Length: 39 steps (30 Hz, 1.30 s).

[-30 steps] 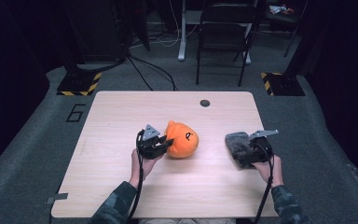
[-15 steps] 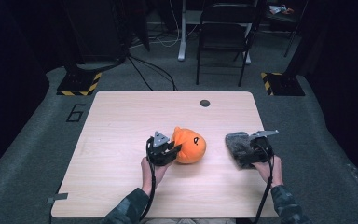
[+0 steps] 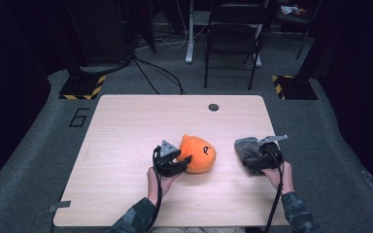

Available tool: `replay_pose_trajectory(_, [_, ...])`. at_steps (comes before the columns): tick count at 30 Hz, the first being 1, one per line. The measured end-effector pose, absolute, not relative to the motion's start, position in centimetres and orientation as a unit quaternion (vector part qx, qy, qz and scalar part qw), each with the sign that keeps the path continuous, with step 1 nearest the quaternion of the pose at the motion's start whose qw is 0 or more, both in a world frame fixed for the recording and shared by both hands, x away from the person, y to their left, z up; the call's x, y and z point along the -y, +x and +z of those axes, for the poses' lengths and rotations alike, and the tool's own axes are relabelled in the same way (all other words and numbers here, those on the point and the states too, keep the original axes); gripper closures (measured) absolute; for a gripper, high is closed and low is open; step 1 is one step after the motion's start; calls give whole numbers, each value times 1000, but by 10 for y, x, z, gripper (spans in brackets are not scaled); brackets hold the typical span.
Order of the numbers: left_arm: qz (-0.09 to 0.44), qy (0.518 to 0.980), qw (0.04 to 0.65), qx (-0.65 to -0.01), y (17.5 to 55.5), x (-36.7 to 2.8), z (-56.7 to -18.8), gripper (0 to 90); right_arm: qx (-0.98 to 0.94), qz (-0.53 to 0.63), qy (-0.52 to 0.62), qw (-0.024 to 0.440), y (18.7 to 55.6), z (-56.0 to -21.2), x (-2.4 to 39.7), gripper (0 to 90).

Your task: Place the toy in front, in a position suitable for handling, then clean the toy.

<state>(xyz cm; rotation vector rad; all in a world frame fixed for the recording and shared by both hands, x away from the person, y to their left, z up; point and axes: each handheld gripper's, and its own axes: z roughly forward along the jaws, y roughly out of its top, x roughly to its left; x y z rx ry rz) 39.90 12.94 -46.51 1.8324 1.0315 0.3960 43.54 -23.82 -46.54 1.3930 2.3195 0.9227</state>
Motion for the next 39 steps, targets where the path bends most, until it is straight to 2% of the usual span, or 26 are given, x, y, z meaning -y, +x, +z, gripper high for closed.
replay_pose_trajectory(4, [181, 750, 493, -402, 394, -144, -453, 308, -807, 319, 477, 143, 437, -465, 240, 64])
replay_pose_trajectory(7, [182, 753, 494, -393, 393, -155, -451, 270, -806, 316, 478, 148, 438, -465, 241, 64])
replay_pose_trajectory(10, [190, 759, 487, -388, 393, -164, -454, 262, -805, 315, 481, 149, 438, -464, 240, 64])
replay_pose_trajectory(13, [175, 767, 487, -380, 395, -171, -460, 262, -803, 315, 483, 150, 440, -463, 240, 64])
replay_pose_trajectory(20, [141, 786, 466, -381, 404, -174, -473, 340, -799, 314, 488, 155, 439, -463, 244, 60])
replay_pose_trajectory(28, [111, 804, 451, -370, 409, -164, -482, 382, -796, 315, 490, 165, 438, -462, 247, 64])
replay_pose_trajectory(39, [106, 812, 451, -355, 407, -163, -483, 600, -795, 316, 491, 165, 439, -462, 249, 59])
